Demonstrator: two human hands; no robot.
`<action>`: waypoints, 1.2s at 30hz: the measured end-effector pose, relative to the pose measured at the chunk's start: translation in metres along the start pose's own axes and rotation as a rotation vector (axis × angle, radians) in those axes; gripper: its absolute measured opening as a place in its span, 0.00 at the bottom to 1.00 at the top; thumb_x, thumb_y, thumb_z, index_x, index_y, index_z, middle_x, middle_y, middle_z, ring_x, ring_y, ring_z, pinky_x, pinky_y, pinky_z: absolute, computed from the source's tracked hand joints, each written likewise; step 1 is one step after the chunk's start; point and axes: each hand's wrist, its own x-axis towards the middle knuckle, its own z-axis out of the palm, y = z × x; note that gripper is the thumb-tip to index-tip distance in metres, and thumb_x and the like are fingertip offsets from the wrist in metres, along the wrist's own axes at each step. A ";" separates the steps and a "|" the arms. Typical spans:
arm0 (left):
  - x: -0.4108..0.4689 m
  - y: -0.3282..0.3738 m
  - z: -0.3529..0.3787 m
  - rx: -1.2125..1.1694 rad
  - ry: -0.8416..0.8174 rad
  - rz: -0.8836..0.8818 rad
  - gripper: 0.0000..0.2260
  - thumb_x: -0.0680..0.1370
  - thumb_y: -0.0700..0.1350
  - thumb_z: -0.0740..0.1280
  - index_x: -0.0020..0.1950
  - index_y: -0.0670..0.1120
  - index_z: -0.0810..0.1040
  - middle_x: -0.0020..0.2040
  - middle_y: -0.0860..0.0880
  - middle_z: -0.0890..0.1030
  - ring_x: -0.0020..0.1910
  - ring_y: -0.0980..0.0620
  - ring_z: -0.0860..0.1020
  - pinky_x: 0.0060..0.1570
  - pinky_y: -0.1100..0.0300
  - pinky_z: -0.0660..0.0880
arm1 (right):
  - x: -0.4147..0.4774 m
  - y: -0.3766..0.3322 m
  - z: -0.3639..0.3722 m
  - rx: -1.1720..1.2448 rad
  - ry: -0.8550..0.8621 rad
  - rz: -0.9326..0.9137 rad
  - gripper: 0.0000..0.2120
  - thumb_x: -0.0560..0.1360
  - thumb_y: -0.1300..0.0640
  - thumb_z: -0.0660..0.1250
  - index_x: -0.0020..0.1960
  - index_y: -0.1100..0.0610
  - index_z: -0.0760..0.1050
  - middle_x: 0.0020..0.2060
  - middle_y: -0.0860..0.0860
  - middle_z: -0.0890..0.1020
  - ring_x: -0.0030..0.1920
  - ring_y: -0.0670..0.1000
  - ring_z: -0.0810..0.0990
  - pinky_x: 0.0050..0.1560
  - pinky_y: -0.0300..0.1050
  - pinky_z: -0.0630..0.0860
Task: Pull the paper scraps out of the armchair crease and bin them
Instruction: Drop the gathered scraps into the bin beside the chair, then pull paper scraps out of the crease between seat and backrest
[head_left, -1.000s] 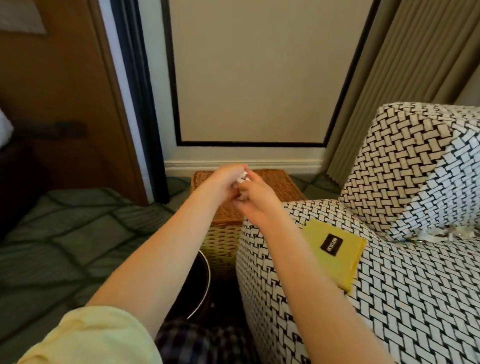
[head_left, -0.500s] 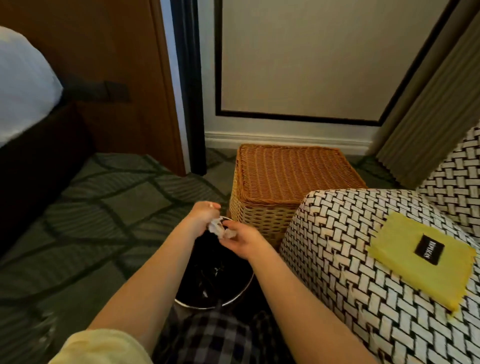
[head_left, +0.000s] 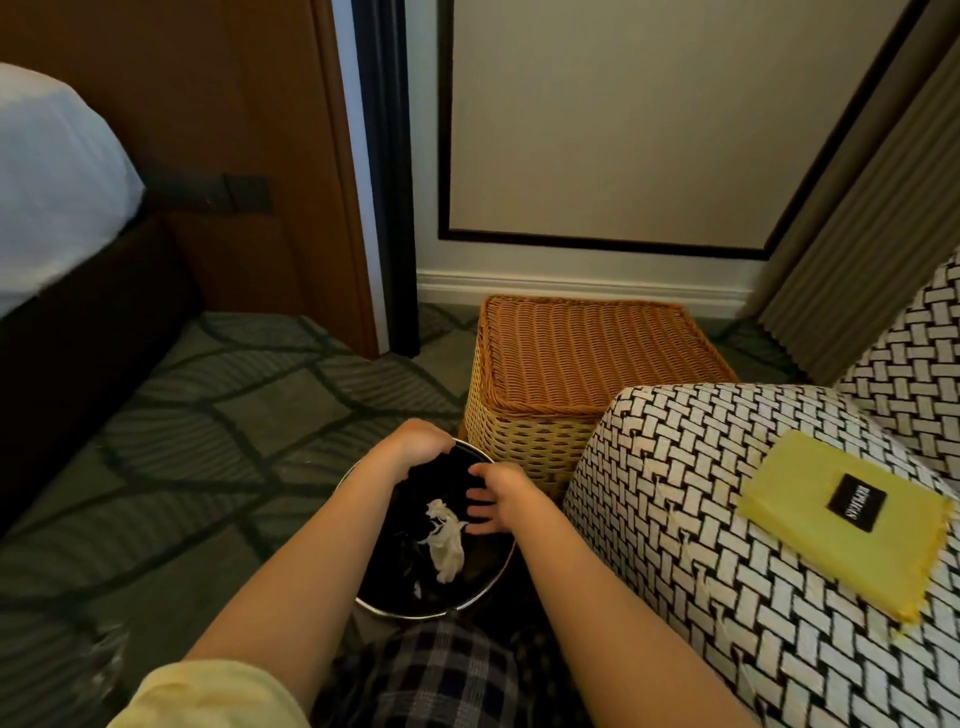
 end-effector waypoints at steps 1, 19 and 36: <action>-0.004 0.006 0.000 -0.012 -0.003 0.007 0.06 0.78 0.42 0.60 0.50 0.46 0.76 0.49 0.47 0.75 0.42 0.50 0.73 0.42 0.59 0.68 | -0.006 -0.004 -0.001 0.002 -0.005 -0.018 0.14 0.81 0.56 0.53 0.65 0.56 0.67 0.67 0.58 0.69 0.68 0.59 0.66 0.63 0.58 0.67; -0.135 0.232 0.105 0.056 -0.192 0.700 0.09 0.79 0.46 0.59 0.50 0.47 0.79 0.47 0.48 0.79 0.48 0.49 0.76 0.49 0.55 0.75 | -0.186 -0.077 -0.209 0.140 0.260 -0.660 0.06 0.78 0.57 0.61 0.46 0.56 0.75 0.42 0.52 0.80 0.43 0.51 0.78 0.43 0.44 0.74; -0.088 0.282 0.240 1.032 -0.269 1.012 0.15 0.80 0.42 0.55 0.64 0.42 0.74 0.62 0.43 0.76 0.59 0.44 0.74 0.59 0.51 0.71 | -0.140 -0.030 -0.318 -0.841 0.778 -0.456 0.17 0.78 0.59 0.53 0.65 0.62 0.66 0.60 0.60 0.75 0.57 0.58 0.75 0.56 0.47 0.71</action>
